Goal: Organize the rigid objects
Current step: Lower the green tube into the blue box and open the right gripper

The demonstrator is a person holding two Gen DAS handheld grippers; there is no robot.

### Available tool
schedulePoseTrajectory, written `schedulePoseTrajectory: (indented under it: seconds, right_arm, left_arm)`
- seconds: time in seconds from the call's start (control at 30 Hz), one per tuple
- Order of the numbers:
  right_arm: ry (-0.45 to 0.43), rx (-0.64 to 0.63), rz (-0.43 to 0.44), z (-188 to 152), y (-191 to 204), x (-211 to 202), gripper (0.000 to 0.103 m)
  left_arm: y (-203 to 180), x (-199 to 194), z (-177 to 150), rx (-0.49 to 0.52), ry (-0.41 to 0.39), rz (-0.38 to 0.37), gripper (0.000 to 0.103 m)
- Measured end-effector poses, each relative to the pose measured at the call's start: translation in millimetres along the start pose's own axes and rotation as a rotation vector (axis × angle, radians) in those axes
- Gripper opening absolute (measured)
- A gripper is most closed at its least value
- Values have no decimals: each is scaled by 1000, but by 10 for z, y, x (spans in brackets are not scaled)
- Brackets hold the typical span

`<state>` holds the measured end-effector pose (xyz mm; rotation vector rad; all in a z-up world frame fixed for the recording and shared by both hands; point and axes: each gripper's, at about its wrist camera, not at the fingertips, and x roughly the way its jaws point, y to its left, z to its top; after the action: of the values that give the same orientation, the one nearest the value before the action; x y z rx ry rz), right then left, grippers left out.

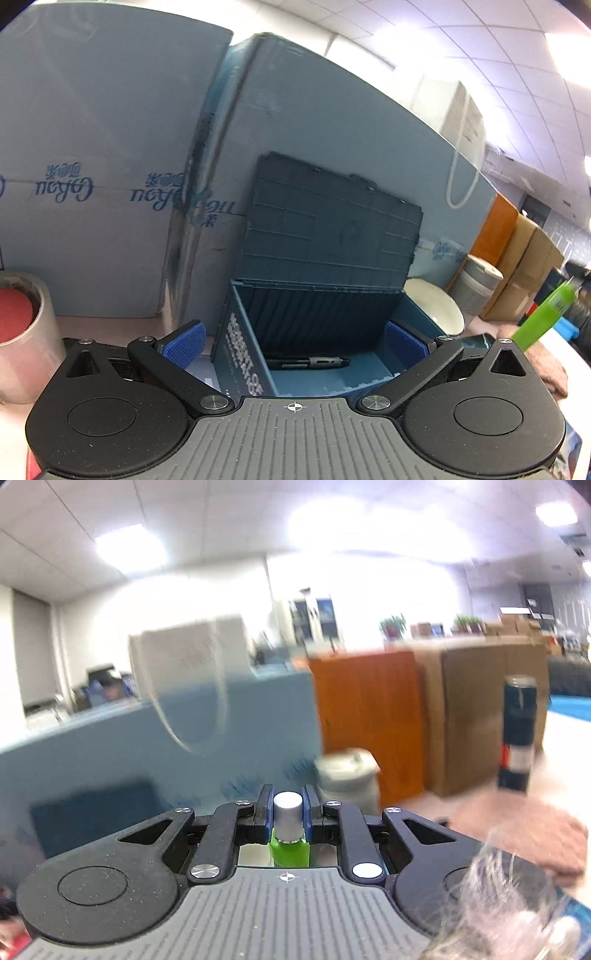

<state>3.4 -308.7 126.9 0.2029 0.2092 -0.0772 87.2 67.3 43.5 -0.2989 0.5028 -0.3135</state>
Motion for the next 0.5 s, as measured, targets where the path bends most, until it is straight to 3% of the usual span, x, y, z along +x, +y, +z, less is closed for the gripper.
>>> schedulePoseTrajectory:
  seconds: [0.1,0.23,0.5]
  right_arm:
    - [-28,36,64,61,210,20,14]
    - [-1,135,161,-20,507,212,14]
    - [156,318,264,-480,1077,776,14]
  left_arm:
    - [92,-5,22,-42,-7,8,103]
    - [211,-50,63,-100,-30,18,103]
    - [353,-90,123,-146,-54,22,103]
